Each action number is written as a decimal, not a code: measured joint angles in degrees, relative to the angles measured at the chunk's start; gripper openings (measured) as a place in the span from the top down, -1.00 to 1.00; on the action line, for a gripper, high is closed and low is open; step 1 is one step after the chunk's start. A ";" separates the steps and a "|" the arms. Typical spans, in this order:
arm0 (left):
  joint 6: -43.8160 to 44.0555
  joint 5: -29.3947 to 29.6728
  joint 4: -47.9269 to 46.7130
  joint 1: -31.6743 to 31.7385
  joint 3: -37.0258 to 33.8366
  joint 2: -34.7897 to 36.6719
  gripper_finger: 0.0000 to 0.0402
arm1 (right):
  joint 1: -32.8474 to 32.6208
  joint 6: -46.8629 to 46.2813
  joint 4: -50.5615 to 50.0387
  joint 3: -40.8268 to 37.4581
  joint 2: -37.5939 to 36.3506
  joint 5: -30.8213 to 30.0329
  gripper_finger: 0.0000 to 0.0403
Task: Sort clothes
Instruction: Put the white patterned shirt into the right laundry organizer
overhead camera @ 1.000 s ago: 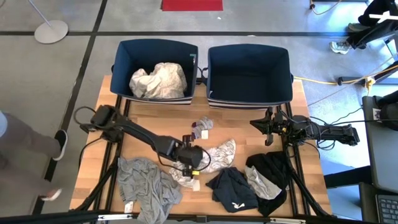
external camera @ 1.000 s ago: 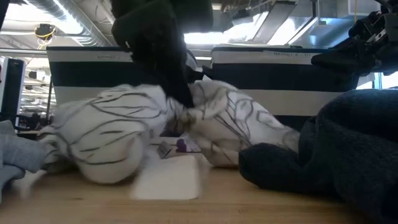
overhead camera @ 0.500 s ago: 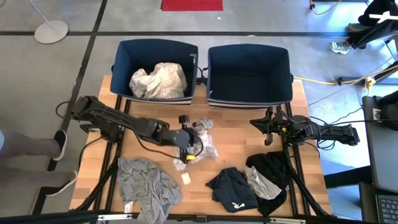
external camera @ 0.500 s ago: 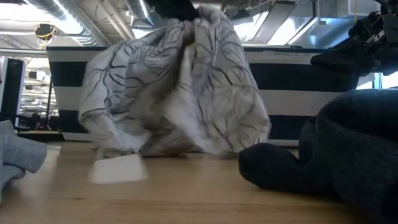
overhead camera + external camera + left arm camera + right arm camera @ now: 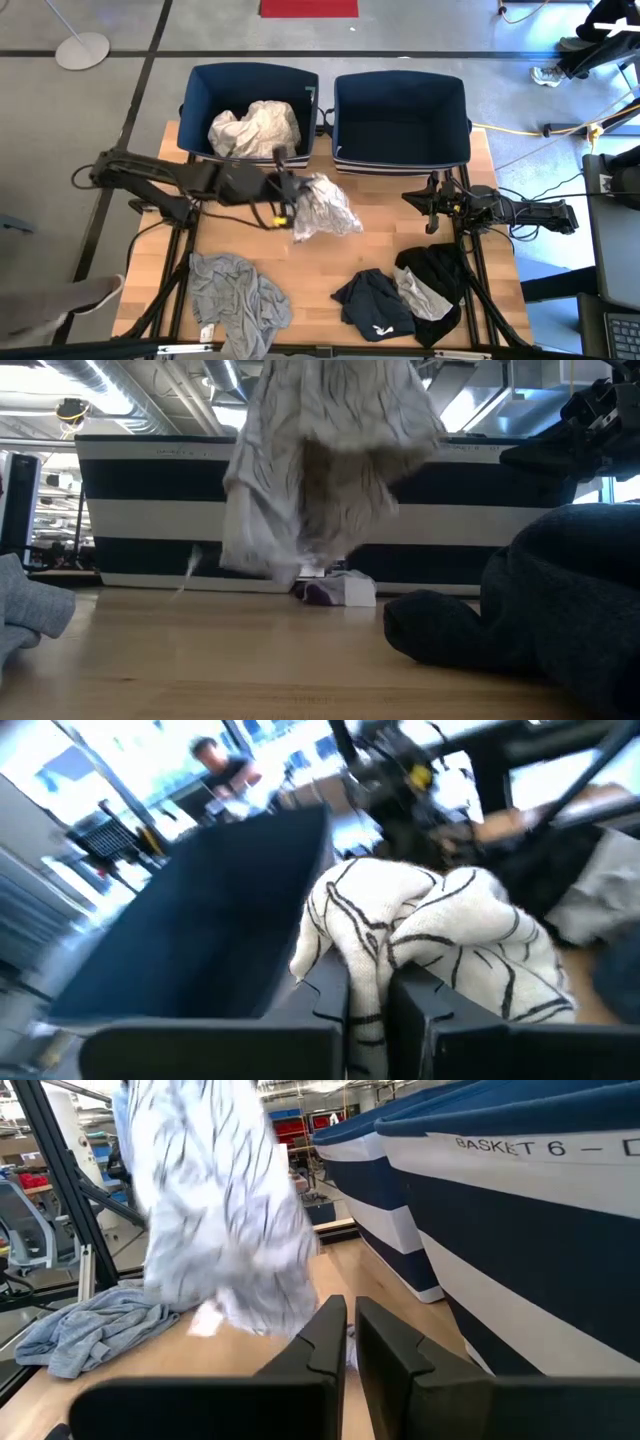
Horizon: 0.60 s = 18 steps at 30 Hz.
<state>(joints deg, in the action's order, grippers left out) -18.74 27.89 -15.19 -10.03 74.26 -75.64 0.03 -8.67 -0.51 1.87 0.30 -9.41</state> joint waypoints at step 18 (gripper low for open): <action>-23.70 0.09 24.18 15.84 0.09 16.84 0.86 | 0.00 -0.05 0.20 0.00 0.00 -0.02 0.85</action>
<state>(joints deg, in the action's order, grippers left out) -42.45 27.98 8.99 5.80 74.35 -58.80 0.03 -8.71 -0.32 1.87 0.30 -9.43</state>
